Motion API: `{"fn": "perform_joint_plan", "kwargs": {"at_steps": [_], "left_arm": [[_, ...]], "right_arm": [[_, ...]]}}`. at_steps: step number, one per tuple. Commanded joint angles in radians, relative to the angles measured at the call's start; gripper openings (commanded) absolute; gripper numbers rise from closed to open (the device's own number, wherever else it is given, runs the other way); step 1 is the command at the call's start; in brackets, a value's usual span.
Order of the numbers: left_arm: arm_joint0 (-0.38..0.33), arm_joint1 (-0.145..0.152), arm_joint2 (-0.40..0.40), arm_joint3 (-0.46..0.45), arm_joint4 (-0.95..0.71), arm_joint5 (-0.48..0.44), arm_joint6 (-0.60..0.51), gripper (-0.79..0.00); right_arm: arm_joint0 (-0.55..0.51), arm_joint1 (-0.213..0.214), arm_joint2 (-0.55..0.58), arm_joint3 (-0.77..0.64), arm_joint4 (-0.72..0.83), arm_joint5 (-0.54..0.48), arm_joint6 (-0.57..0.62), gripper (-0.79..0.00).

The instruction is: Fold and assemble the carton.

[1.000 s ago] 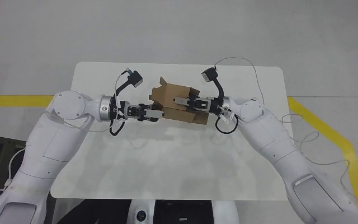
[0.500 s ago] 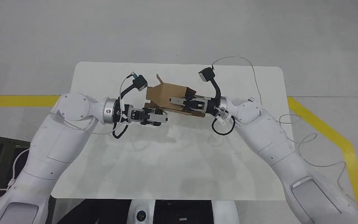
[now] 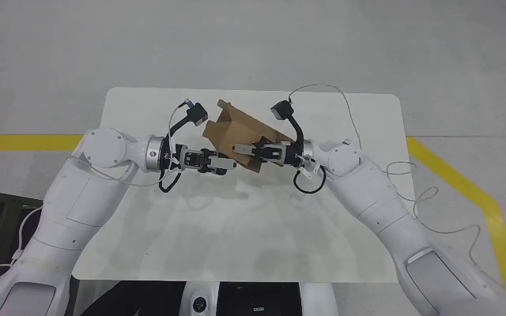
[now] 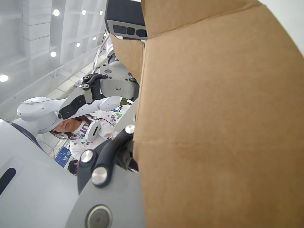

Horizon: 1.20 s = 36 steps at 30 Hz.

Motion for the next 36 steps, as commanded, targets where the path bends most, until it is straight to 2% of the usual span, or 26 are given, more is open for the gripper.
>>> {"fn": "perform_joint_plan", "kwargs": {"at_steps": [1, 10, 13, 22, 25, 30, 33, 36], "left_arm": [[0.0, 0.0, 0.0, 0.001, 0.0, 0.001, -0.002, 0.0], [0.003, -0.001, -0.008, 0.009, -0.003, 0.0, -0.004, 0.0], [0.01, 0.0, -0.017, 0.012, -0.003, 0.001, 0.006, 0.0], [0.039, 0.007, -0.056, 0.019, 0.009, 0.023, 0.038, 0.0], [0.024, 0.014, -0.093, 0.082, -0.003, 0.01, -0.001, 0.0], [0.014, 0.017, -0.114, 0.122, -0.013, 0.003, -0.01, 0.0], [0.012, 0.019, -0.122, 0.138, -0.006, 0.006, -0.004, 0.0], [0.008, 0.02, -0.131, 0.152, -0.002, 0.005, 0.004, 0.0]], "right_arm": [[0.002, -0.003, 0.0, 0.008, 0.002, -0.002, 0.003, -0.785], [0.004, -0.007, 0.024, 0.036, 0.004, -0.019, 0.019, -0.785], [0.007, -0.007, 0.027, 0.033, 0.02, 0.007, 0.061, -0.785], [0.036, -0.007, 0.036, 0.051, 0.135, 0.115, 0.284, -0.785], [0.041, -0.009, 0.04, 0.056, 0.149, 0.131, 0.302, -0.785], [0.045, -0.011, 0.042, 0.065, 0.135, 0.14, 0.31, -0.785], [0.029, 0.028, 0.11, 0.107, 0.155, 0.182, 0.353, -0.785], [0.002, 0.059, 0.155, 0.069, 0.133, 0.18, 0.351, -0.785]]}}
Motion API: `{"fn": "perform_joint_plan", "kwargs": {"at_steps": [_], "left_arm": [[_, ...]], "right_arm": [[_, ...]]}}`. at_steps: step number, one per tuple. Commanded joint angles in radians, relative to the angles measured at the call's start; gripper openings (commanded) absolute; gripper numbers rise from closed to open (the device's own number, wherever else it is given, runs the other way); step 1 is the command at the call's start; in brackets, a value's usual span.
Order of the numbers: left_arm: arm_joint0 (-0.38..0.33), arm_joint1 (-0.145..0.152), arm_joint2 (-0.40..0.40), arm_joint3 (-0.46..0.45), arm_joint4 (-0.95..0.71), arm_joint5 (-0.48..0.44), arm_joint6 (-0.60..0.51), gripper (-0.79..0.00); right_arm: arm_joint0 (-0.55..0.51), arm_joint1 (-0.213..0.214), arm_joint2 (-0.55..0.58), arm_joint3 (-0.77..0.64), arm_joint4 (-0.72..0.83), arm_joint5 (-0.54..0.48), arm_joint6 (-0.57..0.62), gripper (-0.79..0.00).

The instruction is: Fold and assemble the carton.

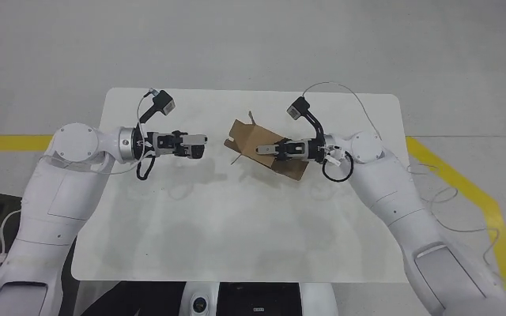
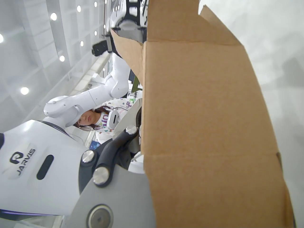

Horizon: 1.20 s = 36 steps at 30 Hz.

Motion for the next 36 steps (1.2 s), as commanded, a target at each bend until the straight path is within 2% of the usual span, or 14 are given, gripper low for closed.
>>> {"fn": "perform_joint_plan", "kwargs": {"at_steps": [1, 21, 24, 28, 36], "left_arm": [[-0.003, 0.001, -0.008, 0.013, -0.001, 0.0, 0.011, 0.0], [-0.005, 0.001, -0.016, 0.023, -0.005, 0.003, 0.026, 0.0], [0.013, 0.002, -0.018, 0.01, -0.001, 0.023, 0.051, 0.0], [0.014, 0.006, -0.039, 0.021, -0.039, 0.047, 0.015, 0.0], [-0.009, 0.011, -0.07, 0.065, -0.121, 0.059, -0.089, 0.0]], "right_arm": [[-0.014, 0.011, 0.019, -0.016, -0.02, -0.01, -0.01, -0.785], [-0.014, 0.011, 0.019, -0.016, -0.02, -0.01, -0.01, -0.785], [-0.014, 0.011, 0.019, -0.016, -0.02, -0.01, -0.01, -0.785], [-0.026, 0.013, 0.023, -0.04, -0.033, 0.015, -0.028, -0.785], [-0.024, 0.044, 0.085, -0.101, -0.029, 0.114, 0.114, -0.785]]}}
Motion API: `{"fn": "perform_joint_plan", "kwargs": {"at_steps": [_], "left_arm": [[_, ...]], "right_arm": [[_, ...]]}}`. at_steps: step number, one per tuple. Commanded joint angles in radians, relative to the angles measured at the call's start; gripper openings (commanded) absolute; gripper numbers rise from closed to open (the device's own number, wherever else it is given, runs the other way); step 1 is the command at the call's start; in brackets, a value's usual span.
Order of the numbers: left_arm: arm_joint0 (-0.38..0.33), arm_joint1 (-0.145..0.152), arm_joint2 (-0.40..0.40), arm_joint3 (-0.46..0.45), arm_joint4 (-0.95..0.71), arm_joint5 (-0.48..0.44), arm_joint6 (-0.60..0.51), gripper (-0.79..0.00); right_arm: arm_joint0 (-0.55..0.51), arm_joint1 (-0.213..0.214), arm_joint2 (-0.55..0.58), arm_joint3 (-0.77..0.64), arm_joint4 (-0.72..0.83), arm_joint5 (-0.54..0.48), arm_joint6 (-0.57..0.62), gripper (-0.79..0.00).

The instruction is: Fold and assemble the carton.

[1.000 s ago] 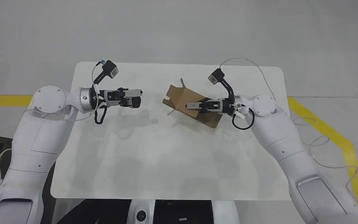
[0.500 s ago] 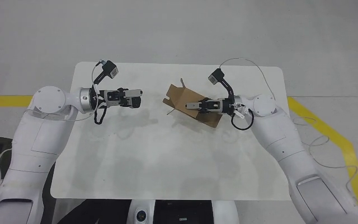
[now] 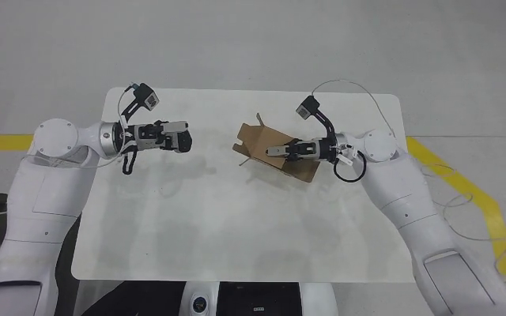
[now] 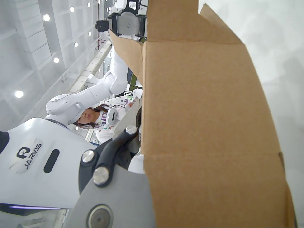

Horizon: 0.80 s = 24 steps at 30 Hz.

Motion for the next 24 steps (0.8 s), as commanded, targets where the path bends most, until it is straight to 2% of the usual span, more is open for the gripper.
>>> {"fn": "perform_joint_plan", "kwargs": {"at_steps": [1, 10, 22, 24], "left_arm": [[-0.008, 0.0, 0.002, 0.013, -0.01, 0.002, -0.031, 0.0], [-0.04, -0.014, 0.099, 0.04, 0.075, 0.002, -0.068, 0.0], [-0.078, -0.041, 0.206, -0.013, 0.155, -0.013, -0.006, 0.0], [-0.085, -0.042, 0.225, -0.028, 0.224, -0.033, 0.017, 0.0]], "right_arm": [[0.002, 0.007, 0.013, -0.022, 0.01, 0.036, 0.044, -0.785], [-0.015, 0.042, 0.078, -0.094, 0.05, 0.114, 0.122, -0.785], [-0.038, 0.058, 0.068, -0.199, 0.12, 0.147, 0.155, -0.785], [-0.034, 0.057, 0.058, -0.199, 0.126, 0.147, 0.154, -0.785]]}}
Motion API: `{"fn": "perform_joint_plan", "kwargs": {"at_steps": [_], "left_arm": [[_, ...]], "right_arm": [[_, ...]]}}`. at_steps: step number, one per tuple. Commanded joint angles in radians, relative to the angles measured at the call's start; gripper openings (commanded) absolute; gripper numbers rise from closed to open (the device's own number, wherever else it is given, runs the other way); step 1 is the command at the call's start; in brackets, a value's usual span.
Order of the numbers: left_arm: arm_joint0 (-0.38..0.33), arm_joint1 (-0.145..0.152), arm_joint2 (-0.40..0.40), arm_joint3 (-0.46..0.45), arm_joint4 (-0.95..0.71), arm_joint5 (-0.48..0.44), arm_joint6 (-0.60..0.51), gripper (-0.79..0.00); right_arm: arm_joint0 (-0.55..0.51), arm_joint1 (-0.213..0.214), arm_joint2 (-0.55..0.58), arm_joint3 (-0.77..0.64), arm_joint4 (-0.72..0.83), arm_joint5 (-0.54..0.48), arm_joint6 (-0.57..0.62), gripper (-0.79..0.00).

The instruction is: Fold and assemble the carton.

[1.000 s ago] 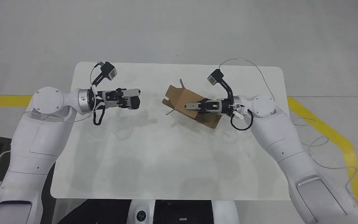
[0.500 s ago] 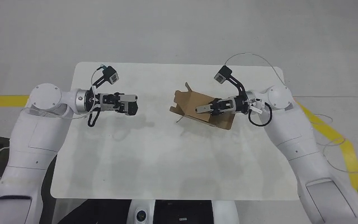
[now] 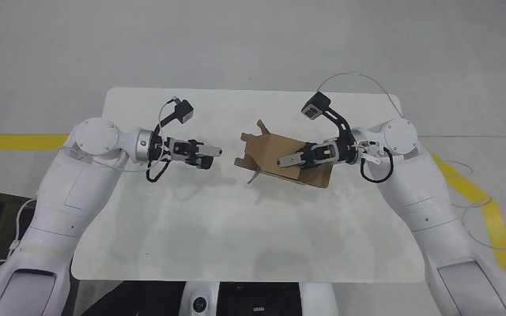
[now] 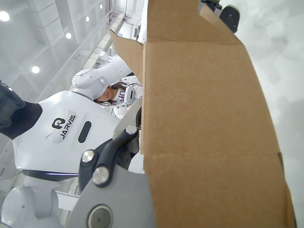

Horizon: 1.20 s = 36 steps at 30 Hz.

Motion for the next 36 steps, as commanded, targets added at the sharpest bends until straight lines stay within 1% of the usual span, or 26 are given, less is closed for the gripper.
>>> {"fn": "perform_joint_plan", "kwargs": {"at_steps": [1, 10, 16, 26, 36], "left_arm": [[0.0, -0.002, 0.02, -0.014, 0.068, -0.016, 0.026, 0.0], [0.001, -0.012, 0.056, -0.018, 0.09, 0.0, 0.049, 0.0], [-0.004, -0.016, 0.072, -0.031, 0.112, 0.004, 0.048, 0.0], [-0.002, -0.016, 0.066, -0.062, 0.085, 0.014, 0.032, 0.0], [0.006, -0.018, 0.074, -0.092, 0.093, 0.02, 0.023, 0.0]], "right_arm": [[0.003, -0.001, -0.008, 0.0, 0.014, -0.001, -0.001, -0.785], [0.018, -0.001, -0.03, -0.002, 0.037, 0.005, 0.005, -0.785], [0.027, -0.013, -0.078, 0.006, 0.054, 0.001, 0.001, -0.785], [0.051, -0.033, -0.147, 0.036, 0.057, -0.01, -0.01, -0.785], [0.069, -0.05, -0.19, 0.042, 0.073, -0.012, -0.012, -0.785]]}}
